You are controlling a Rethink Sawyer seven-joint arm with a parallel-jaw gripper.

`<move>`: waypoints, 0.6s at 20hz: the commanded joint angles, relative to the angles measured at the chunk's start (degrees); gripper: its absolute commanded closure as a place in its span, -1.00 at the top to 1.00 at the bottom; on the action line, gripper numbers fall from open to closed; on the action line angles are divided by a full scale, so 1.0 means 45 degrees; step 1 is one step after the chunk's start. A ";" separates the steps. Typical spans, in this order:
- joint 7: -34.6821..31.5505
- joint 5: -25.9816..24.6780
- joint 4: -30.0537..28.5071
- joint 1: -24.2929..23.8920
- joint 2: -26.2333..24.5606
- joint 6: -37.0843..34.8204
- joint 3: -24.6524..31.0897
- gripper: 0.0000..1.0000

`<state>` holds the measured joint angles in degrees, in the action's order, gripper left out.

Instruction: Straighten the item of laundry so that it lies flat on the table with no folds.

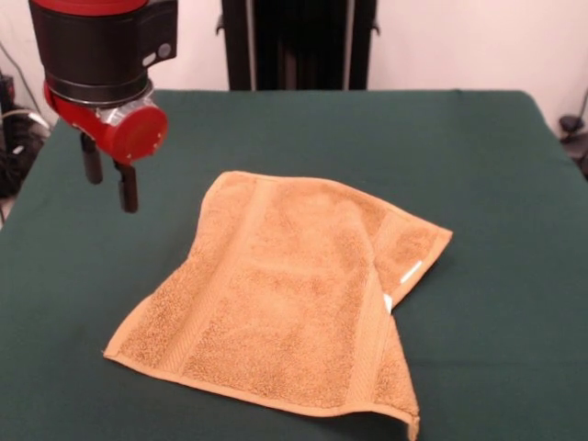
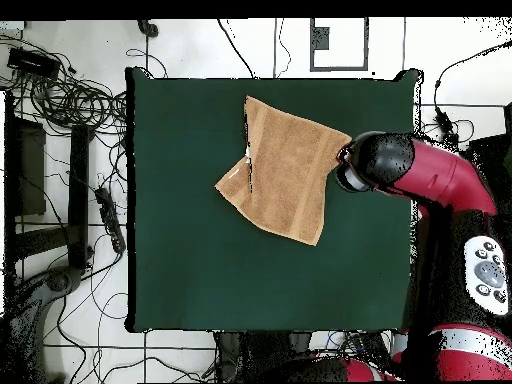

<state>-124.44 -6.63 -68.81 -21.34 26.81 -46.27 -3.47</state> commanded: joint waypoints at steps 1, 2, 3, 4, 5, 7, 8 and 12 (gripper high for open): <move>-0.1112 0.0425 -0.0225 0.0890 -0.0947 -0.0298 0.1134 1.00; -0.1171 0.0434 -0.0187 0.0934 -0.0972 -0.0312 0.1106 1.00; -0.1230 0.0455 -0.0175 0.0968 -0.0992 -0.0301 0.1090 1.00; -0.1279 0.0472 -0.0165 0.0999 -0.1008 -0.0299 0.1067 1.00; -0.1342 0.0481 -0.0128 0.1048 -0.1032 -0.0307 0.1032 1.00; -0.1468 0.0514 -0.0113 0.1118 -0.1069 -0.0270 0.0982 1.00; -0.1560 0.0524 -0.0118 0.1168 -0.1121 -0.0165 0.0955 1.00; -0.1991 0.0646 -0.0633 0.1272 -0.1157 0.0639 0.0922 1.00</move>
<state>-124.44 -6.37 -68.71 -18.57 26.73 -46.18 -3.47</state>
